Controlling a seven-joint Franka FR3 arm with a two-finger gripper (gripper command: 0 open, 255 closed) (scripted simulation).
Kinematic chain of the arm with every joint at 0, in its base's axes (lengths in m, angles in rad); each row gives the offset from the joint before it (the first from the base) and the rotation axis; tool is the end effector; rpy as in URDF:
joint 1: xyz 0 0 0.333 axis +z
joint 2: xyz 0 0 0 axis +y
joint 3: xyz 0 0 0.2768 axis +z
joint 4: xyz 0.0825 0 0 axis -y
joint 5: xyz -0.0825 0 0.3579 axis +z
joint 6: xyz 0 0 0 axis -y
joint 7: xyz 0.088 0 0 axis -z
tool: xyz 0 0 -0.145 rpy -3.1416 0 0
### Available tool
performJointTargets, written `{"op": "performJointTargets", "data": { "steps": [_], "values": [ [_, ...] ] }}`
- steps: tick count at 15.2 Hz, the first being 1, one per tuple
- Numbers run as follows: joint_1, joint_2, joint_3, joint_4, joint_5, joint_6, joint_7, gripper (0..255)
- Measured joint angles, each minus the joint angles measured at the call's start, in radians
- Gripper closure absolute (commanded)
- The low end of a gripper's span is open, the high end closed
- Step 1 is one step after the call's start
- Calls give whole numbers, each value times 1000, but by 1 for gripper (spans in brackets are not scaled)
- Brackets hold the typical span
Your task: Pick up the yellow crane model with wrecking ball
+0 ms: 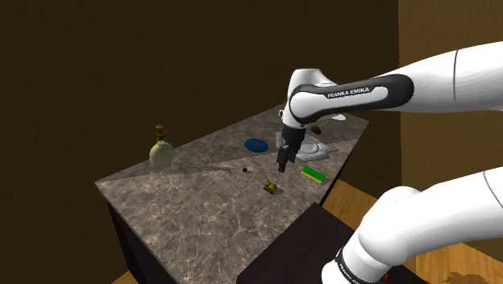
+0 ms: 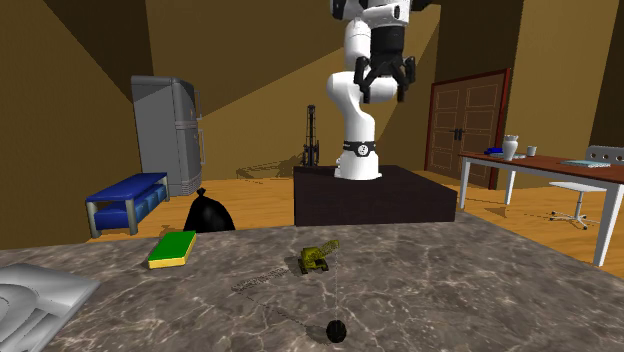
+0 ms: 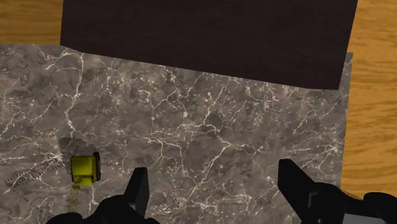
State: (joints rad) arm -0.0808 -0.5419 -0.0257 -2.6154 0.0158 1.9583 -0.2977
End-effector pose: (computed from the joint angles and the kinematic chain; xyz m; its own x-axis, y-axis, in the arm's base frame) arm 0.3503 -0.0349 0.3584 0.9765 0.1897 -0.1022 0.1844 -0.9810 -0.0597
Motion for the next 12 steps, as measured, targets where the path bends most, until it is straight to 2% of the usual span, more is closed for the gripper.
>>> {"op": "performJointTargets", "data": {
  "steps": [4,12],
  "values": [
    [-20,121,-33,-17,-14,172,-39,0],
    [-49,416,-103,58,6,460,-146,0]
  ]
}}
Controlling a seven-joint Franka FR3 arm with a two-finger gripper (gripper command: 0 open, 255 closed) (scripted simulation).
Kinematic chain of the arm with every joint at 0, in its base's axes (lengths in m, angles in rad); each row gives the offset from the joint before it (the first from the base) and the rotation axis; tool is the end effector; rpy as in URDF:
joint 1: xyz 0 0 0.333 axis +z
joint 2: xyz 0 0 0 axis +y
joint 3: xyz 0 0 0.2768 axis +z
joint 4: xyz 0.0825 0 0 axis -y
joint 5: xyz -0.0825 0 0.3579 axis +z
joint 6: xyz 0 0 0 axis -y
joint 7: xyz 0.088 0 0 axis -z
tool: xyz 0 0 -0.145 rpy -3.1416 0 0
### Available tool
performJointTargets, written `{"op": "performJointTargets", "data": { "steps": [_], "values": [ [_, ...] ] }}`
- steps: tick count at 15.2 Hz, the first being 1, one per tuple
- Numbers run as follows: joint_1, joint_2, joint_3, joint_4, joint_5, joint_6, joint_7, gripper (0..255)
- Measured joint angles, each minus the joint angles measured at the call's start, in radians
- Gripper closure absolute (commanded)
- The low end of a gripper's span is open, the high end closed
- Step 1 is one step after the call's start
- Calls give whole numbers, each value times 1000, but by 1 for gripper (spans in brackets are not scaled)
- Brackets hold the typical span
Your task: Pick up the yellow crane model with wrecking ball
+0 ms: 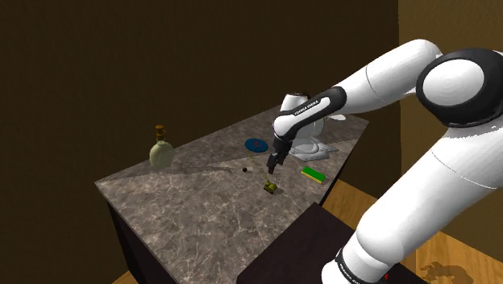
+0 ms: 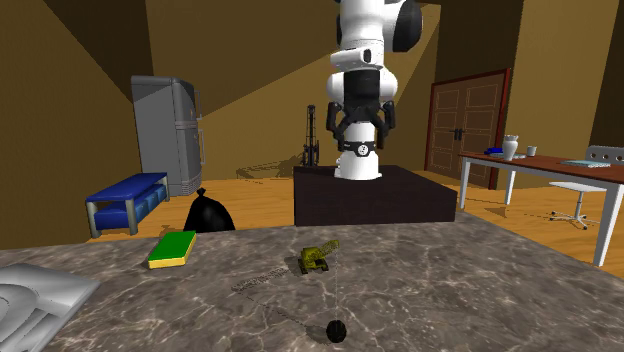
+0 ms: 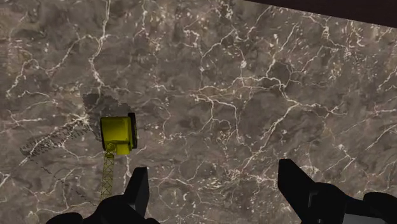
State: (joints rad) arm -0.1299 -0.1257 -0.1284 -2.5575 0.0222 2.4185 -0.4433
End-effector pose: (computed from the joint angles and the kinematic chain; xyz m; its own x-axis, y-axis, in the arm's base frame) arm 0.4153 -0.1073 0.2537 0.9857 0.1686 -0.0002 0.1685 -0.9851 -0.0339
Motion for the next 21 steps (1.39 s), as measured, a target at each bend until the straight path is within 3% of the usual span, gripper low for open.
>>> {"op": "performJointTargets", "data": {
  "steps": [8,15,21],
  "values": [
    [-39,315,-21,164,127,211,-157,0],
    [-133,590,29,381,248,318,-295,0],
    [-165,690,57,446,277,366,-327,0]
  ]
}}
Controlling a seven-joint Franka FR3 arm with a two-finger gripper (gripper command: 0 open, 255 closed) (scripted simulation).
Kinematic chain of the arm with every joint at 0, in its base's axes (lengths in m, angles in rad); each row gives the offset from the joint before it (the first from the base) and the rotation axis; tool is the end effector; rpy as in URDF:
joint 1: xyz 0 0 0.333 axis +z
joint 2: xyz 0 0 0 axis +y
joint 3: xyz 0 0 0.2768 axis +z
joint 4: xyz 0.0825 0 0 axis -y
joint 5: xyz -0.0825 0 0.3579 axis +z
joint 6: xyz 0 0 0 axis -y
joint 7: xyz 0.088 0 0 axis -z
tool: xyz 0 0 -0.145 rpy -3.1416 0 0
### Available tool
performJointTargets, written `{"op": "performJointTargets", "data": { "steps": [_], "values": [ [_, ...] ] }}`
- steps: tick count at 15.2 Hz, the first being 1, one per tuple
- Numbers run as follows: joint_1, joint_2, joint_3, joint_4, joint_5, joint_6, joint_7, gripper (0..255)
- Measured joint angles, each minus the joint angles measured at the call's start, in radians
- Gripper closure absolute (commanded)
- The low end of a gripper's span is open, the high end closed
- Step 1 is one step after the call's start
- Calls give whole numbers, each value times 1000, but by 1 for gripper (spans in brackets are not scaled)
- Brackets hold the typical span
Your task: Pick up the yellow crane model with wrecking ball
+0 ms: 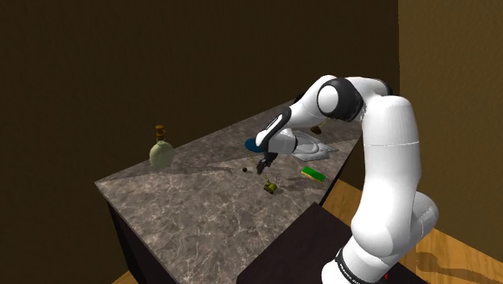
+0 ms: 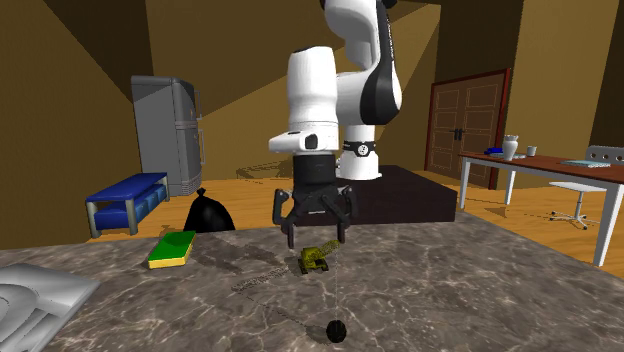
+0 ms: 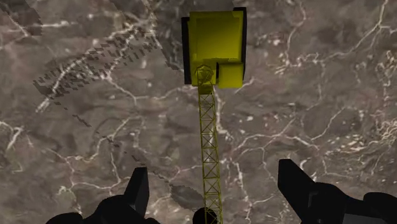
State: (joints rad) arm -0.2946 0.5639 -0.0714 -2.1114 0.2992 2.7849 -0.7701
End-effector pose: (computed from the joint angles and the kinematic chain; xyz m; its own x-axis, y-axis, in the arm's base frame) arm 0.5138 -0.2097 0.1063 0.9800 0.1409 0.1404 0.1420 -0.9899 0.0021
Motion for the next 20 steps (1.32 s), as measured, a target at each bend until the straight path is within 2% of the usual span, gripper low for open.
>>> {"op": "performJointTargets", "data": {
  "steps": [3,4,14,20],
  "values": [
    [-9,37,12,10,10,27,-10,0],
    [-11,43,14,11,11,32,-13,255],
    [-13,47,15,14,13,34,-14,255],
    [2,-17,-5,-6,-3,-11,2,255]
  ]
}}
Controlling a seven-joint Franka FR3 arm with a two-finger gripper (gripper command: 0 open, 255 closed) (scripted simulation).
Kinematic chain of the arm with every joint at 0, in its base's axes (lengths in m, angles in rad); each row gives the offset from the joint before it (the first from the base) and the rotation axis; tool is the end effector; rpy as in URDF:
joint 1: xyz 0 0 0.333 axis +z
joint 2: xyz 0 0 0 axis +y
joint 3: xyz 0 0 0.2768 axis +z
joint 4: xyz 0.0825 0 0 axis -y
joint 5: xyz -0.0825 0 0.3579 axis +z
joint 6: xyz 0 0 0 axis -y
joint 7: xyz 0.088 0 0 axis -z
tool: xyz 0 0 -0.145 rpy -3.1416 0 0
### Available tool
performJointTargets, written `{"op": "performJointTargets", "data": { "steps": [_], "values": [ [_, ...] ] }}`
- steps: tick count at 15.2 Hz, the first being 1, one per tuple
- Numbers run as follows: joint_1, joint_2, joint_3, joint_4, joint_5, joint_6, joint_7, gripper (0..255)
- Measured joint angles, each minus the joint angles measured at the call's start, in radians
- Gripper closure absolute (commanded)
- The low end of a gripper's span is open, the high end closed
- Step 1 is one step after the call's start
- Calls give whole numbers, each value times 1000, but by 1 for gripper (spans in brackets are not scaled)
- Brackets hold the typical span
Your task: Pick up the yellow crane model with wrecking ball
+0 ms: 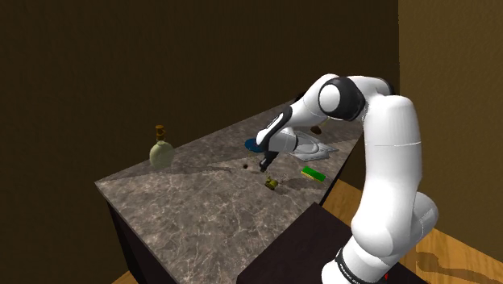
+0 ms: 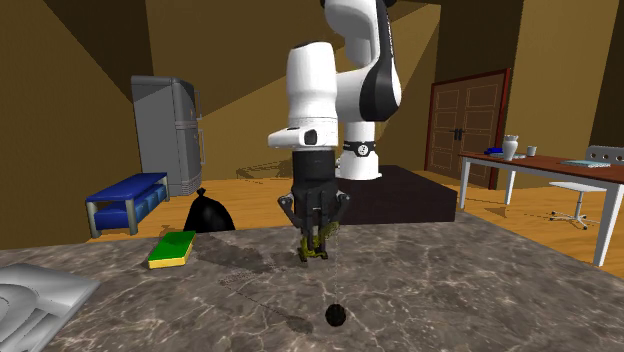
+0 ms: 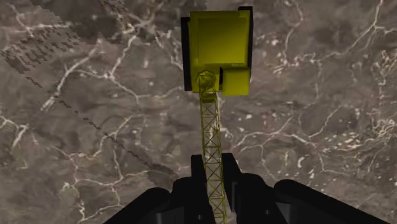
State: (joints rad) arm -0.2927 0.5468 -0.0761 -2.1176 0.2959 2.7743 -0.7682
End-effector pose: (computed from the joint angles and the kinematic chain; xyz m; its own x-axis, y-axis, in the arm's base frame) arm 0.5133 -0.2106 0.1127 0.9800 0.1406 0.1410 0.1417 -0.9899 0.0023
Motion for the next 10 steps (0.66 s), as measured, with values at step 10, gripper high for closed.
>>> {"op": "performJointTargets", "data": {
  "steps": [10],
  "values": [
    [27,-113,-35,-22,-38,-91,36,255]
  ]
}}
